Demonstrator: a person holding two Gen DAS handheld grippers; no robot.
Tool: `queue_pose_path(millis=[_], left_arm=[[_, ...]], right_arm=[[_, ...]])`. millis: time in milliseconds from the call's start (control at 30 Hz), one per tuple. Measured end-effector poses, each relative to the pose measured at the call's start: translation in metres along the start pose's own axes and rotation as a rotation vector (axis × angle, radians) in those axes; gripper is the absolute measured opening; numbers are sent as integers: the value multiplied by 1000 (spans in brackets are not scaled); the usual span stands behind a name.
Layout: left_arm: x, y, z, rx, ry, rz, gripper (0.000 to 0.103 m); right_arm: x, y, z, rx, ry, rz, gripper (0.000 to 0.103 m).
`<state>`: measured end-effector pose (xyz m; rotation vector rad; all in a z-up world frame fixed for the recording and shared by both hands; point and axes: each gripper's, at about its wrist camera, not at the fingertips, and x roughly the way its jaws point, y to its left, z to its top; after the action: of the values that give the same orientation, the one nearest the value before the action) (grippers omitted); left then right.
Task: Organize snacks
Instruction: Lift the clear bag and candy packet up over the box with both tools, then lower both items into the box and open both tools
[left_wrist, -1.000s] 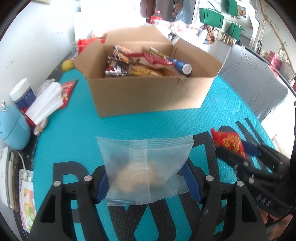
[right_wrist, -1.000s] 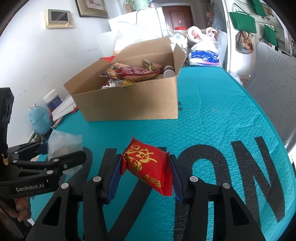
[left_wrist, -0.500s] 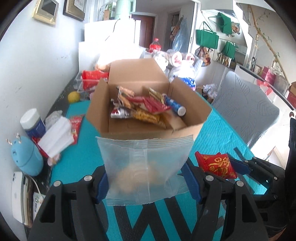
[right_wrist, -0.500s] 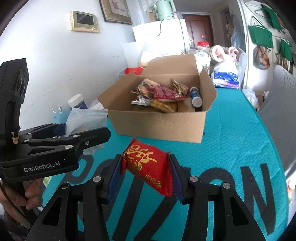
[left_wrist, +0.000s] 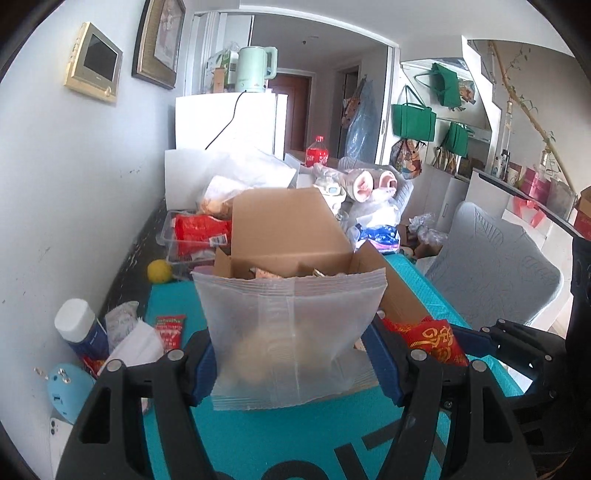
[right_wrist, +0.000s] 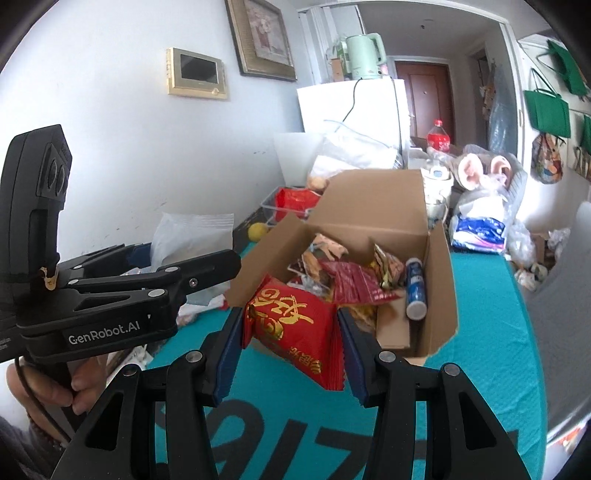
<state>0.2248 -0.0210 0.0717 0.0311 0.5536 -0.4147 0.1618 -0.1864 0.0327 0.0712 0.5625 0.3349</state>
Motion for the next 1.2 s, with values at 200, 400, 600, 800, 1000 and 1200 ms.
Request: queue_pose_path(millis=[200,400,600,800,1000,1200], left_arm=[[22,8,33,-10,-37,4,69],[54,16,52,-45,-35,5,69],[92,20,62,-43,-16,10,69],[121,23,66,-37,-1,17,69],[156,32,57,-36,61,-5,69],[192,30,42,-8,159,44,69]], right_arm=[[12,-4,34,-60,-40,-1,49],[28,-24,60,-87,-58,-33,49],[50,-46,75,-64,-69,-36,49],[78,-63,88,-54,-69,-41,49],[100,-78,85,-20,-47,-37,49],[123,-95,80,-13,20,-34,49]])
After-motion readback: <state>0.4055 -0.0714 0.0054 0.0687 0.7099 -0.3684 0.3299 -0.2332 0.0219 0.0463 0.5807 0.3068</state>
